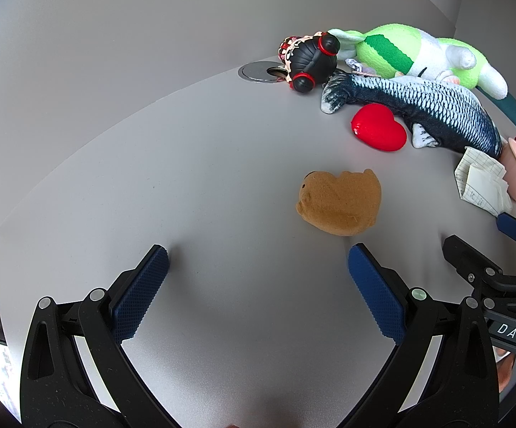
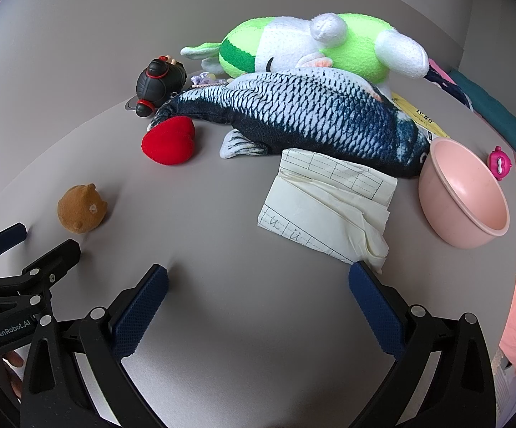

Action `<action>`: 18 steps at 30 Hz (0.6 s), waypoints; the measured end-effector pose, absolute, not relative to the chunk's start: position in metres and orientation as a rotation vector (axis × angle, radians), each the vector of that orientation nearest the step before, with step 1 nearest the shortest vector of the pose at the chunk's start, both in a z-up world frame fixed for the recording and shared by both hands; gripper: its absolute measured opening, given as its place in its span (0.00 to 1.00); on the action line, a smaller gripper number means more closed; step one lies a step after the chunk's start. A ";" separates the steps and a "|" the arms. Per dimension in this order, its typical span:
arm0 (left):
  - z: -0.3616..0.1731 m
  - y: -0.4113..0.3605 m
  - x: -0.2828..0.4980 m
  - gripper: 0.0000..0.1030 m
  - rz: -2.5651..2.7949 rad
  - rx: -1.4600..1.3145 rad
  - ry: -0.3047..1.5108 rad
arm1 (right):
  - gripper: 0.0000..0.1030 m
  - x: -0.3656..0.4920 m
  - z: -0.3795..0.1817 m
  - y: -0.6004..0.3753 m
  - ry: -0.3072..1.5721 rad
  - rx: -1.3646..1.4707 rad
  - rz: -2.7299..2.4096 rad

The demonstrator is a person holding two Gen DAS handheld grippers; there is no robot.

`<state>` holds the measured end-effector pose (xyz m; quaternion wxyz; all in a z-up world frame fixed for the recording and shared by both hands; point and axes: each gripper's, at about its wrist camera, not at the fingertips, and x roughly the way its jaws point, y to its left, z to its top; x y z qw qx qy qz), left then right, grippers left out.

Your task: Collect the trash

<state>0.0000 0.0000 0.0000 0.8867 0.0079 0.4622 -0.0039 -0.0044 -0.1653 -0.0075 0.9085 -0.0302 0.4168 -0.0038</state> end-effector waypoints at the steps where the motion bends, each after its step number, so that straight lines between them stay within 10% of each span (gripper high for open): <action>1: 0.000 0.000 0.000 0.95 -0.008 0.017 0.961 | 0.98 -0.004 -0.007 -0.165 0.860 -0.062 -0.008; 18: 0.036 0.002 -0.016 0.95 -0.039 0.017 0.901 | 0.98 -0.021 0.009 -0.181 0.833 -0.037 0.136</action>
